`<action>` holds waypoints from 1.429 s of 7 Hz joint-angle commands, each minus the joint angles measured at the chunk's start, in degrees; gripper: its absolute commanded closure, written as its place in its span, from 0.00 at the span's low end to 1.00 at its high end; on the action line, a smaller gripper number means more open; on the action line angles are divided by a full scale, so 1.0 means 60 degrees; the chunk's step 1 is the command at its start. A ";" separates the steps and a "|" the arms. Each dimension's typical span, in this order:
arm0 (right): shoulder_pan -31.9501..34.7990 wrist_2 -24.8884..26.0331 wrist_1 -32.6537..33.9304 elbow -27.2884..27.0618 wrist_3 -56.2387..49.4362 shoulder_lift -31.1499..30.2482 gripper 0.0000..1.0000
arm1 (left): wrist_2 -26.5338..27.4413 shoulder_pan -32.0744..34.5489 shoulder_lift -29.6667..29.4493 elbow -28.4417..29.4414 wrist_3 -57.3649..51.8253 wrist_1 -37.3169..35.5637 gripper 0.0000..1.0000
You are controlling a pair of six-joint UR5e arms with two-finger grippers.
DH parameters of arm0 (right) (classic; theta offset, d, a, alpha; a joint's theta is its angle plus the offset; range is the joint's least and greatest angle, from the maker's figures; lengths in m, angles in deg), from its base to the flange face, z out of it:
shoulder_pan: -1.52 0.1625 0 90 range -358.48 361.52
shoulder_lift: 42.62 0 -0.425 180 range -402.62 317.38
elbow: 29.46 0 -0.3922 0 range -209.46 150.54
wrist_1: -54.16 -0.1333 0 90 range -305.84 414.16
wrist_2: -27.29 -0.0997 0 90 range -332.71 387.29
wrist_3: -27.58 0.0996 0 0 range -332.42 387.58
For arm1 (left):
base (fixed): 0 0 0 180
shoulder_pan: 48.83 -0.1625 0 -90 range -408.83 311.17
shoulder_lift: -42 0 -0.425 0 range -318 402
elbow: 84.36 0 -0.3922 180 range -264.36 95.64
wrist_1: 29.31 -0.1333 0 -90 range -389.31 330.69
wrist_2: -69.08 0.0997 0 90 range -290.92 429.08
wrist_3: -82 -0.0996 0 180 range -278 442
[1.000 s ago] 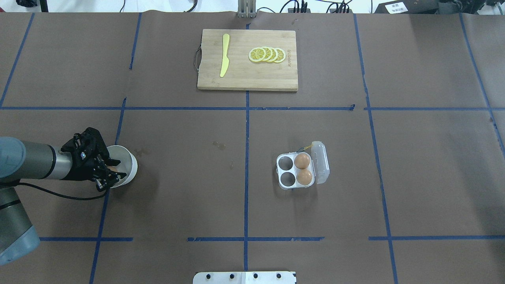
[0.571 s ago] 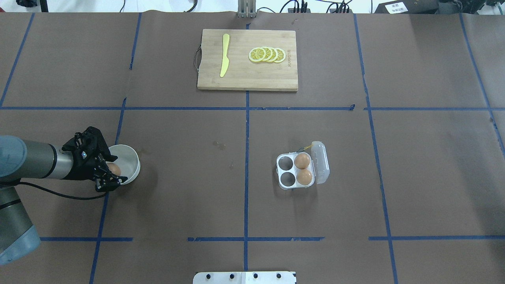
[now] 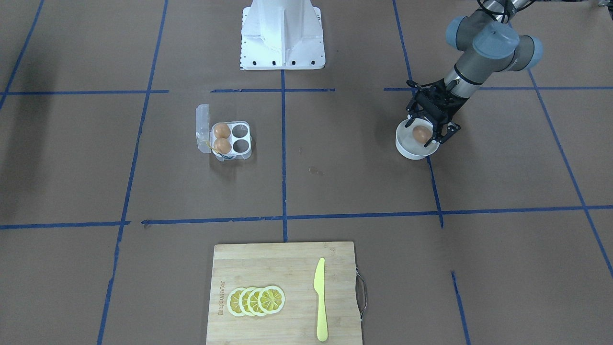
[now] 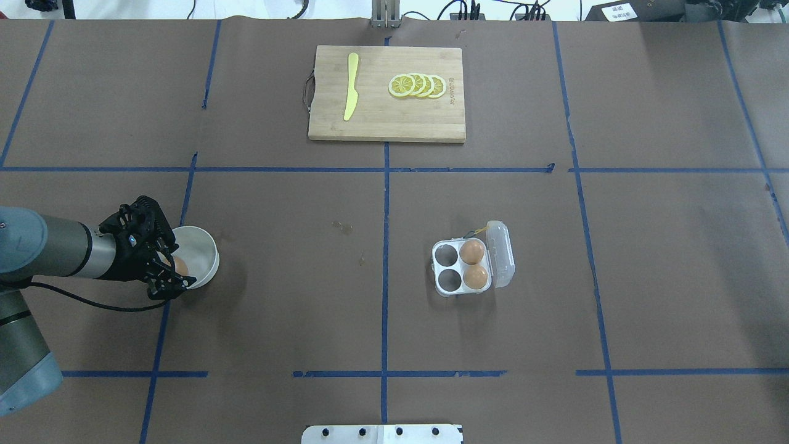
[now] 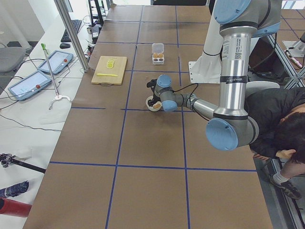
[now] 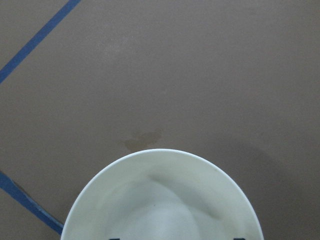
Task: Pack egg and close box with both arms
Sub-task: 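Close the left gripper around the brown egg inside the bowl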
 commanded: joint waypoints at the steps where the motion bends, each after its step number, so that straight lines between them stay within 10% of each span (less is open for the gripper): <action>1: 0.0000 0.0000 0.0000 0.0017 -0.0002 0.0000 0.00 | 0.0016 -0.0017 0.0004 -0.0010 -0.0015 -0.0373 0.20; 5: 0.0000 0.0000 0.0000 0.0017 -0.0002 0.0000 0.00 | 0.0075 -0.0017 -0.0010 -0.0026 -0.0381 -0.0787 0.17; 8: 0.0000 0.0000 0.0000 0.0017 -0.0002 0.0000 0.00 | 0.0075 0.0012 -0.0126 -0.0171 -0.0381 -0.1252 0.53; 10: 0.0000 0.0000 0.0000 0.0017 -0.0002 0.0000 0.00 | 0.0060 0.0085 -0.0201 -0.0317 -0.0396 -0.1299 0.55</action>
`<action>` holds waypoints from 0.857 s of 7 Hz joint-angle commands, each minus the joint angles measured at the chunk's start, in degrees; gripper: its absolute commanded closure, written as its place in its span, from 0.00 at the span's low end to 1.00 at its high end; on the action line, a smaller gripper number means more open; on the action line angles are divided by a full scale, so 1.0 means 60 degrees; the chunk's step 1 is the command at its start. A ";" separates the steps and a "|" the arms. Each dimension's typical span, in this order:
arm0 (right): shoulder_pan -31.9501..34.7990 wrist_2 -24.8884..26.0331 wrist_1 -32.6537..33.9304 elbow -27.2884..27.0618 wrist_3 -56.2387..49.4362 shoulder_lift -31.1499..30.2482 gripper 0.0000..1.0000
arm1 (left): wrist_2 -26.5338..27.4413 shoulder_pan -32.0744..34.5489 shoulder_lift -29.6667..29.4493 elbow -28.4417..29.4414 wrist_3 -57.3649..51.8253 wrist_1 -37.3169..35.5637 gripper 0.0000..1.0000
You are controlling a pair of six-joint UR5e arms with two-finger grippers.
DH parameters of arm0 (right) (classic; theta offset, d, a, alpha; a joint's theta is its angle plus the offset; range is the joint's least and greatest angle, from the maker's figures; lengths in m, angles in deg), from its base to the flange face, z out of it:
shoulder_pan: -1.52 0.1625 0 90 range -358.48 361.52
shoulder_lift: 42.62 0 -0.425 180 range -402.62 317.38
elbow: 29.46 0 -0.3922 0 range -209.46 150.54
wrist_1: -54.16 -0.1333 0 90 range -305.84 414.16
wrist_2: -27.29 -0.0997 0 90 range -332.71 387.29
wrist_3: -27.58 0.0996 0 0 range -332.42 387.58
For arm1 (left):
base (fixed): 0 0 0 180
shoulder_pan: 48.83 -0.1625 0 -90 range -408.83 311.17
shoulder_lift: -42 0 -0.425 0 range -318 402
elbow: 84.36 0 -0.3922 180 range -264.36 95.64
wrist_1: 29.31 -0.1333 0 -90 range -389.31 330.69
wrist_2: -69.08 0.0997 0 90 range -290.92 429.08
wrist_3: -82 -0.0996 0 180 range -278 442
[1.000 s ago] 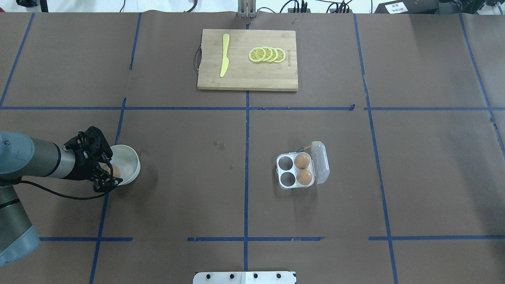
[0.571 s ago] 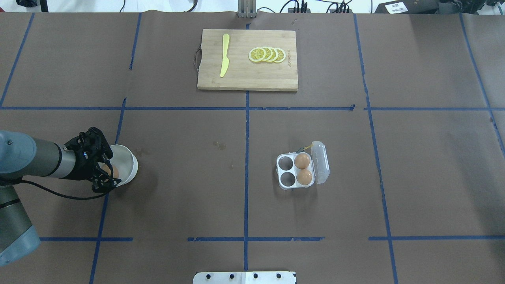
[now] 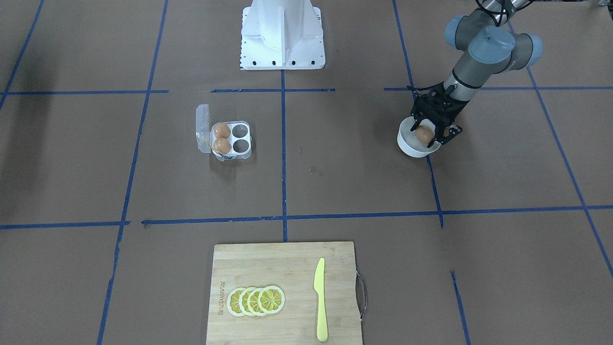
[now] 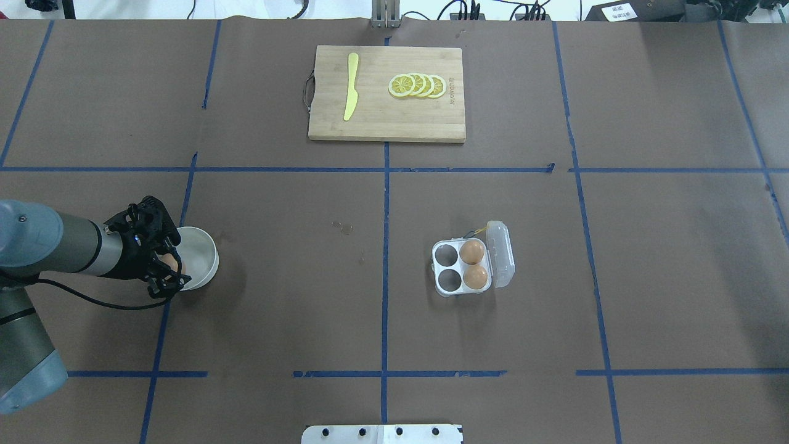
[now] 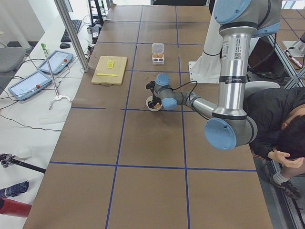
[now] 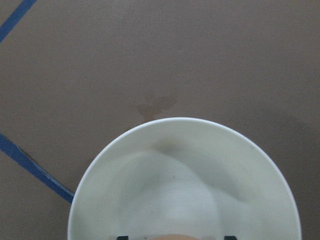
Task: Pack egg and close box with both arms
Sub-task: 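Lift the egg out of the bowl and carry it to the egg carton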
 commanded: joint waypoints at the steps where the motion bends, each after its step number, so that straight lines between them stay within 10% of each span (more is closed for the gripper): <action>1: 0.0000 0.0000 0.0000 0.0000 0.0000 0.0000 0.00 | -0.0041 0.0091 -0.0038 -0.0313 -0.0005 -0.0059 0.55; 6: 0.0000 -0.0015 0.0000 -0.0014 0.0000 -0.0015 0.00 | -0.0437 0.0619 -0.1994 -0.0682 0.1214 0.0029 0.53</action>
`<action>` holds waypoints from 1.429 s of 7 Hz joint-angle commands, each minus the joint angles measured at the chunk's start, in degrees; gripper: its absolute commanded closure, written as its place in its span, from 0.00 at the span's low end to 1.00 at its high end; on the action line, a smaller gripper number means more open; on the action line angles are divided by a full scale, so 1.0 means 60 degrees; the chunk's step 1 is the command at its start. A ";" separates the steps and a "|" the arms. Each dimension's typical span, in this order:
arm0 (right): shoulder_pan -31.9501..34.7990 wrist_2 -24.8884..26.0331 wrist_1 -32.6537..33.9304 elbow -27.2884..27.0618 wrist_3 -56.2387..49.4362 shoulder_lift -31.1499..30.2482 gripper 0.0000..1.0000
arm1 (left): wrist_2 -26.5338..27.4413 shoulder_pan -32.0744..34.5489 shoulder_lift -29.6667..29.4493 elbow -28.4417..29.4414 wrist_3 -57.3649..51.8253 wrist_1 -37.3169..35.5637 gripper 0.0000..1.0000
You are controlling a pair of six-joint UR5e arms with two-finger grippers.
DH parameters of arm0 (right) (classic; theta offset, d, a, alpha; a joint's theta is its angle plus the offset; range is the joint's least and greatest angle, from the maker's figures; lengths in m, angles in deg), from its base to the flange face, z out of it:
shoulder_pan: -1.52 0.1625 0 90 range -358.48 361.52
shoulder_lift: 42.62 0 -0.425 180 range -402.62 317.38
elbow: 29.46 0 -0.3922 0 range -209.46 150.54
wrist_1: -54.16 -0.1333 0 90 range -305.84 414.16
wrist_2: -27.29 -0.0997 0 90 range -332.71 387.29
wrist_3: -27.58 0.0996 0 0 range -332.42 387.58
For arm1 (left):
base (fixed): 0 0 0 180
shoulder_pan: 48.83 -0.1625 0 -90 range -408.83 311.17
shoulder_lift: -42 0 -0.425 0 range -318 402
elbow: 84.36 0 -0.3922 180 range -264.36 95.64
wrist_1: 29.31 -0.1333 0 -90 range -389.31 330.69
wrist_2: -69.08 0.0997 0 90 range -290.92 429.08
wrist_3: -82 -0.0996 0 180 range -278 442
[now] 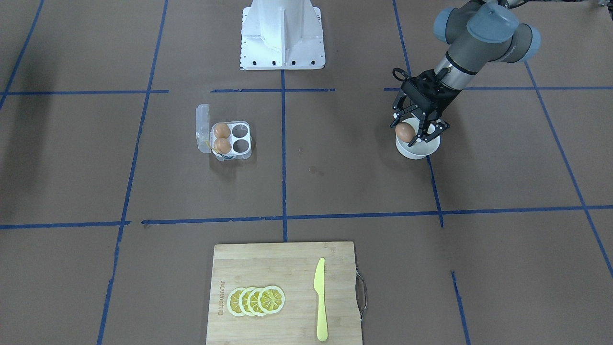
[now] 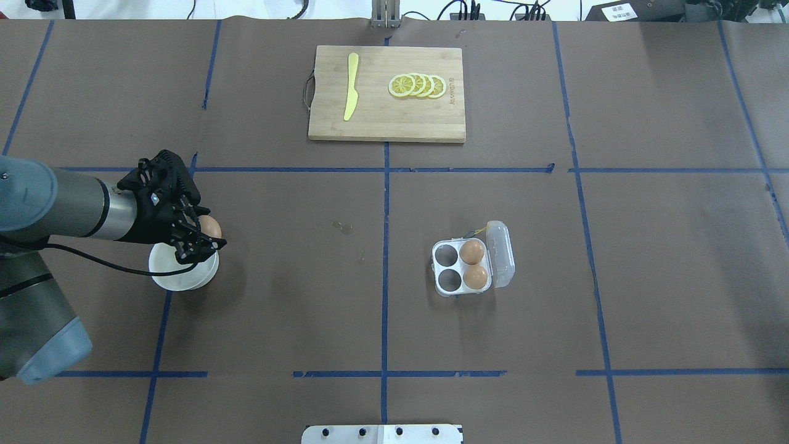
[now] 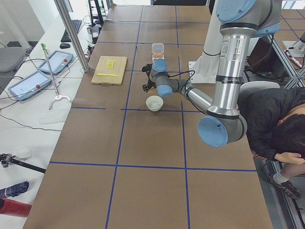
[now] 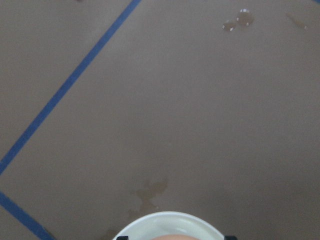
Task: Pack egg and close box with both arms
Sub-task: 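Lift the egg out of the bowl and carry it to the egg carton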
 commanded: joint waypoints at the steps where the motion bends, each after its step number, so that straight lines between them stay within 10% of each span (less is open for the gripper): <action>1: 0.0000 -0.0012 0.0000 0.0001 0.0000 -0.0012 0.00 | -0.0076 -0.0061 -0.1348 0.0064 0.2336 0.0081 0.53; 5: 0.0014 0.0003 0.0000 0.0002 0.0000 -0.0056 0.00 | 0.0564 -0.1230 -0.3198 0.0955 0.8273 0.1614 0.53; 10: 0.0073 0.0003 0.0000 0.0002 -0.0015 -0.0071 0.00 | 0.4868 -0.3940 -0.4602 0.2681 1.0831 0.3155 0.53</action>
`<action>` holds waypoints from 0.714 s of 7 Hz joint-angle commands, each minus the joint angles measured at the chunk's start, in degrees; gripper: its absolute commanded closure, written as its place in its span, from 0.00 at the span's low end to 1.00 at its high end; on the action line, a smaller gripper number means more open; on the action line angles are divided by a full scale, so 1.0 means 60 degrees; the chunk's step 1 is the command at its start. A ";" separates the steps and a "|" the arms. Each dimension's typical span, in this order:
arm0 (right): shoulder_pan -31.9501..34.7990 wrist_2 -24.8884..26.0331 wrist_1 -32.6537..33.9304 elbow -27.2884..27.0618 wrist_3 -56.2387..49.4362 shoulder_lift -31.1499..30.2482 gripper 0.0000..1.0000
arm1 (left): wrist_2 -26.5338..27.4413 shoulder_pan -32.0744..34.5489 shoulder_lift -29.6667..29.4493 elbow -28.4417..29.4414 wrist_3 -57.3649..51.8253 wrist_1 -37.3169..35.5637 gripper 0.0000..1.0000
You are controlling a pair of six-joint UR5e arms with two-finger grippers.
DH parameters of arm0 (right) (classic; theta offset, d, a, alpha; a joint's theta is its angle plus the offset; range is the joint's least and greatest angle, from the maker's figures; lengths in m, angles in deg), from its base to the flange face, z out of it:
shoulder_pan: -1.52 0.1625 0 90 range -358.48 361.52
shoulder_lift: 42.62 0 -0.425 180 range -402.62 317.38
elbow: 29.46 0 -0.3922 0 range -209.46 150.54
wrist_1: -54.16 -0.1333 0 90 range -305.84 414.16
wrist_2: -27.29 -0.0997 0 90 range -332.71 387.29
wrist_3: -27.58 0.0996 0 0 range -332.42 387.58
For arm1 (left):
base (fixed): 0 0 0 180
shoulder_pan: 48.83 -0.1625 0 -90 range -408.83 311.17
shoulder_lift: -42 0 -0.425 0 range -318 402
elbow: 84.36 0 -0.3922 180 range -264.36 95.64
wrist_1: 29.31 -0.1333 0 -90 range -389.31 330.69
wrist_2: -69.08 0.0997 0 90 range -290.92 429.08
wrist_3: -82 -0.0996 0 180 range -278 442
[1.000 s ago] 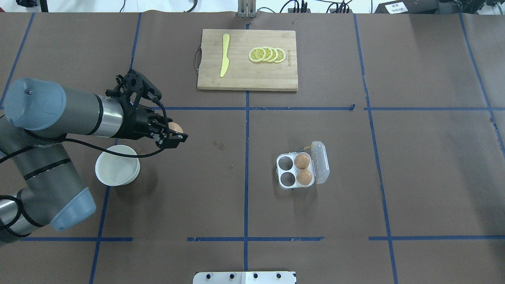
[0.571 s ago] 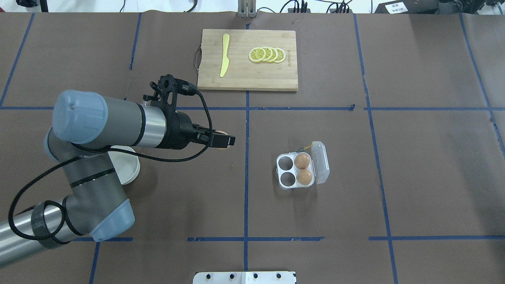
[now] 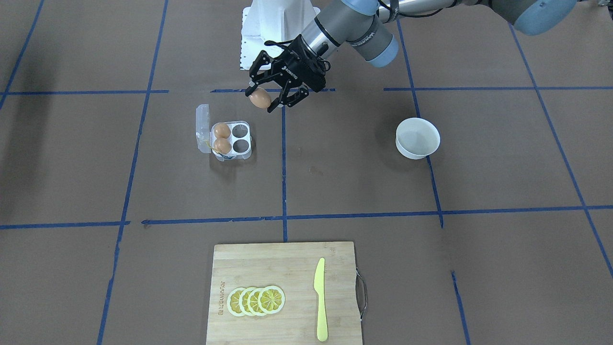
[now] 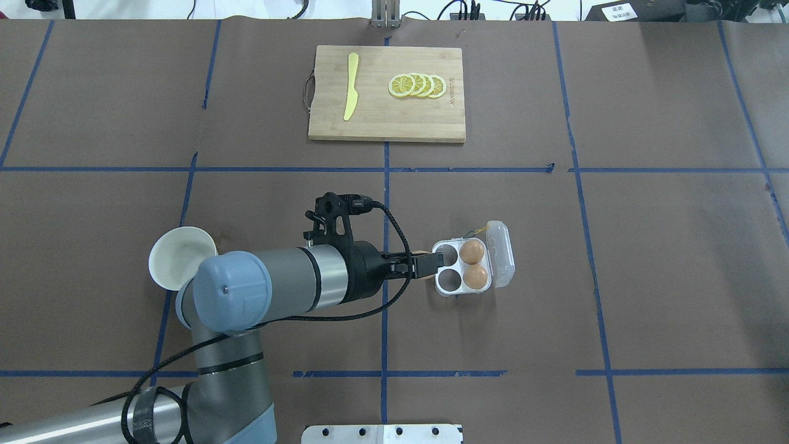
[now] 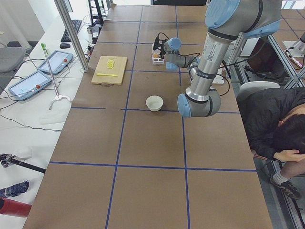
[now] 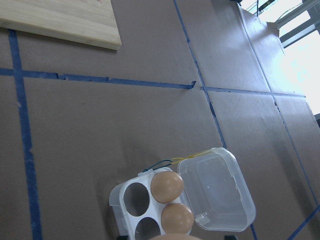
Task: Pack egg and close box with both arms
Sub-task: 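Lower the egg into an empty carton slot and open the left gripper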
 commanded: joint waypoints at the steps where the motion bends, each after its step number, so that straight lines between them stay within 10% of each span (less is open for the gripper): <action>1: 0.0028 0.0003 0.0000 0.0000 -0.0011 -0.0003 0.00 | 0.0999 -0.0457 -0.0755 0.1062 0.0545 0.0429 0.53; 5: 0.0058 0.0003 0.0000 -0.0029 -0.0011 -0.0061 0.00 | 0.1760 -0.0574 -0.1140 0.1653 0.0606 0.0414 0.52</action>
